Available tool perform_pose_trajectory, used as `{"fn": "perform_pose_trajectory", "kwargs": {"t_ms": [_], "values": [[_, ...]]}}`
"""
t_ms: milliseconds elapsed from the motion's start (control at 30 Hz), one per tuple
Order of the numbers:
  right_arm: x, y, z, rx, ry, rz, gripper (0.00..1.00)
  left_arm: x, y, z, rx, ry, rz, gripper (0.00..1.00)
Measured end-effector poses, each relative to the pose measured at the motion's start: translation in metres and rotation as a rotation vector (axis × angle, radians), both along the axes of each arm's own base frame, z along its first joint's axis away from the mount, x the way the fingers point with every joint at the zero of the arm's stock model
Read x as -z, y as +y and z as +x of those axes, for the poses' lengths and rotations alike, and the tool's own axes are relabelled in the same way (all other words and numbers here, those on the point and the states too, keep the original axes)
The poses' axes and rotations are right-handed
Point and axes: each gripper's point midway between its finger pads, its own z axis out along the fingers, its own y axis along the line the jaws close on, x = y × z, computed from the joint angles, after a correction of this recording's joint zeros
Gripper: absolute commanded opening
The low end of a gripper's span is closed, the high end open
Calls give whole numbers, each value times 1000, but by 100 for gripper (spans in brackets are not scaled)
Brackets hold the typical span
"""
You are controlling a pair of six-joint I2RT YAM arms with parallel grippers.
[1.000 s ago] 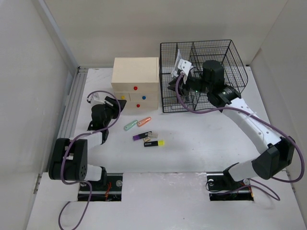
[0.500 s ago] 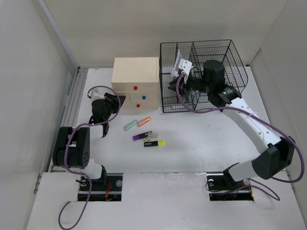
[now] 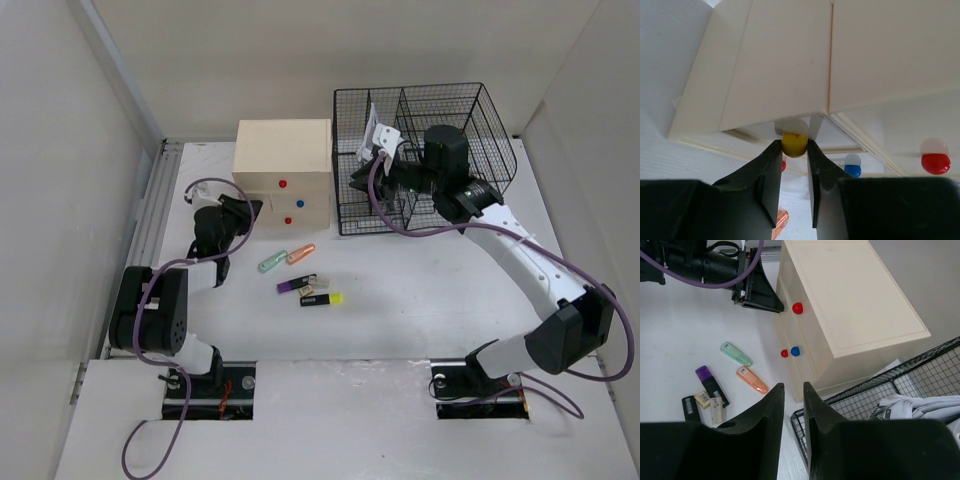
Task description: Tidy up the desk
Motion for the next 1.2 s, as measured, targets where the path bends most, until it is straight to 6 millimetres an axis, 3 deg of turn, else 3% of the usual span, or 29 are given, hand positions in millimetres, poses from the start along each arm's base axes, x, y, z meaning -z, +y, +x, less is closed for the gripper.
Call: {"fn": "perform_pose_trajectory", "kwargs": {"t_ms": [167,433,533,633,700,800,867,933,1033,1067,1200], "values": [[0,3,-5,-33,6,6,27,2,-1,-11,-27,-3,16,0],[10,8,-9,-79,37,-3,29,6,0,-60,-35,-29,17,0],[16,9,-9,-85,50,-10,34,7,1,-73,-33,-34,16,0],[21,9,-10,-90,60,-22,47,7,0,-80,-31,-28,23,50],[27,12,-11,-98,57,-44,51,10,1,-82,-29,-14,35,75],[43,21,-17,-134,53,-103,53,16,0,-87,-23,14,48,86],[58,29,-24,-173,45,-156,53,15,1,-90,-19,13,52,88],[76,38,-30,-221,31,-219,53,7,0,-95,-15,-3,54,84],[110,50,-41,-295,20,-327,51,-16,-1,-105,-5,-69,49,31],[122,53,-45,-318,20,-364,48,-18,-2,-110,4,-76,61,2],[171,64,-57,-385,37,-503,45,-57,-6,-128,13,-180,59,0]]}}
